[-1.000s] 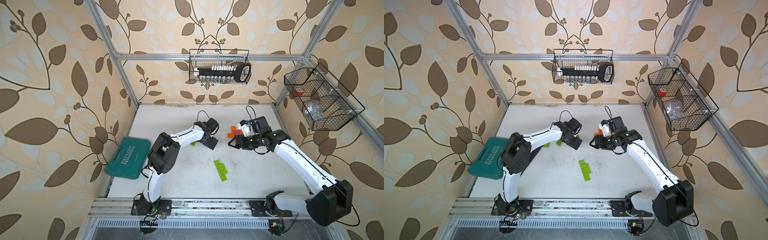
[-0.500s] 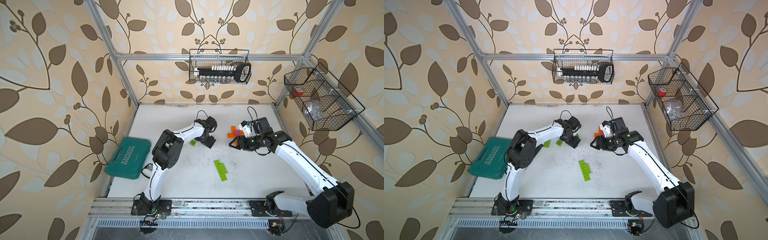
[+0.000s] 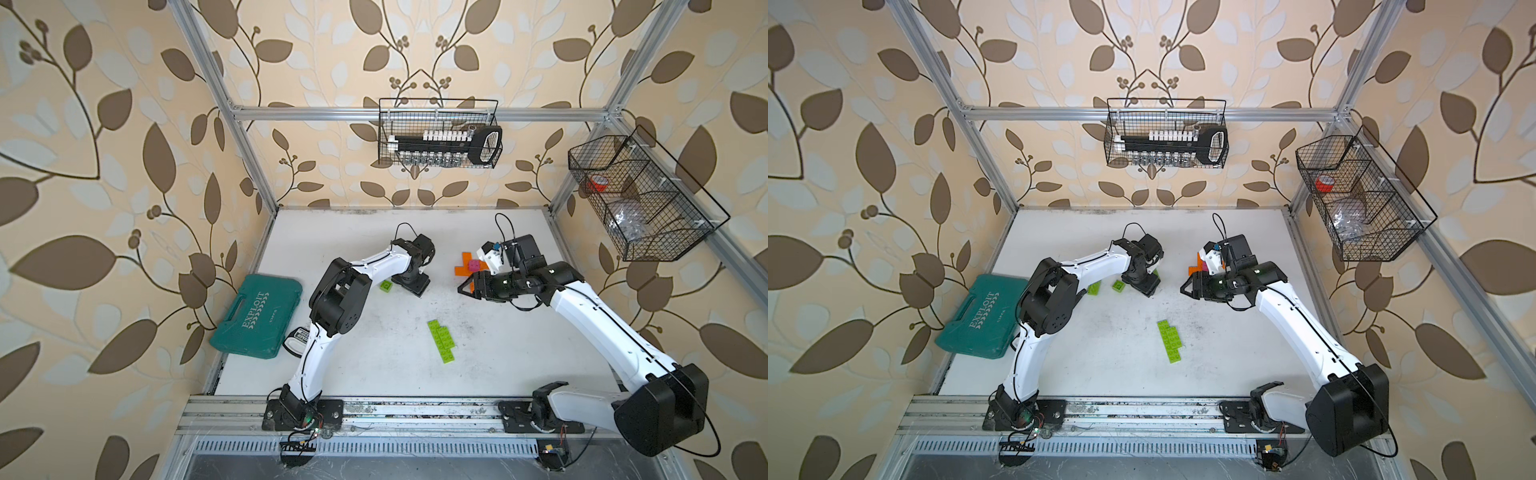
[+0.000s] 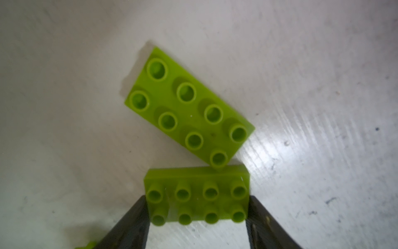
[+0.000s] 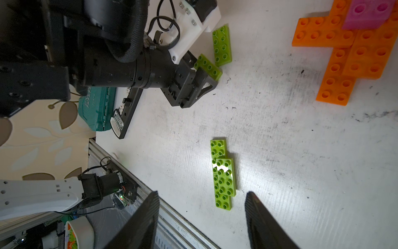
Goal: Assemble a small pinwheel with lego
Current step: Pick up the lego brick from the center of the board.
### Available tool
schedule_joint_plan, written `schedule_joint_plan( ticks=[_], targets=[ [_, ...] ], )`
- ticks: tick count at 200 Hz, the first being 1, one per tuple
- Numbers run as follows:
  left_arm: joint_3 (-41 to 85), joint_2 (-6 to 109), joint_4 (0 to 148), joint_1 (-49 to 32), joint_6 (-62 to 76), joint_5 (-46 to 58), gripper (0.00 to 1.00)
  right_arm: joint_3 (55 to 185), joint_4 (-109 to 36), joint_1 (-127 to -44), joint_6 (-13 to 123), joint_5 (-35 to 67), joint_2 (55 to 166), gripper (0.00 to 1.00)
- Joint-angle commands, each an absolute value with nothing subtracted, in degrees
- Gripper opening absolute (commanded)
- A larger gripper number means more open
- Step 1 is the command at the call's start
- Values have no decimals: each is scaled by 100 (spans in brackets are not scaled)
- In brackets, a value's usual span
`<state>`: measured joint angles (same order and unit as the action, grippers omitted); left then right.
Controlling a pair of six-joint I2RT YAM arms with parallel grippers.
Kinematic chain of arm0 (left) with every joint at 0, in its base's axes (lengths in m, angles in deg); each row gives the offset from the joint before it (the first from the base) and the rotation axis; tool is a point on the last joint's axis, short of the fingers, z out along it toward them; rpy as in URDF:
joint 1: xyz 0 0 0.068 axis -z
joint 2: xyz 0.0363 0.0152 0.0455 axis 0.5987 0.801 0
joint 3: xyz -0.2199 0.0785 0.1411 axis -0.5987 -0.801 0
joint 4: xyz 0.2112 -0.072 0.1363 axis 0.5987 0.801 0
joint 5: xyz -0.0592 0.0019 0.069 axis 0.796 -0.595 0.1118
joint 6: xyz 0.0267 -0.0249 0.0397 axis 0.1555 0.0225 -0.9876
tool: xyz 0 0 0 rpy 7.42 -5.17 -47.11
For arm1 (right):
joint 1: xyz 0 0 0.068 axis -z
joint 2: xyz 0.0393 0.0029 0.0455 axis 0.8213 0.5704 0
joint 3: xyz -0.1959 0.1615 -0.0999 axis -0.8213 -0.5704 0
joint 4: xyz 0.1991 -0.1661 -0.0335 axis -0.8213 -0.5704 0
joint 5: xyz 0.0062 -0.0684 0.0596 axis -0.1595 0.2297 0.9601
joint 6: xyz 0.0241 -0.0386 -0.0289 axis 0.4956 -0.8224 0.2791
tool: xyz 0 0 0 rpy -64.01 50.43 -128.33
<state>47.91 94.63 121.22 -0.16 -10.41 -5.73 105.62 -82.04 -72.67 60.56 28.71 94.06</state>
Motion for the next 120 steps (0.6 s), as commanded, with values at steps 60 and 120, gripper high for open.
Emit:
schedule_joint_plan(
  ticks=[60, 120],
  targets=[
    [4587, 9250, 12460, 83, 110, -846, 60, 10415, -8415, -7248, 6121, 2391, 9220, 57],
    [3806, 8566, 12444, 752, 2428, -980, 63, 10347, -8592, -7246, 6697, 1526, 9237, 58]
  ],
)
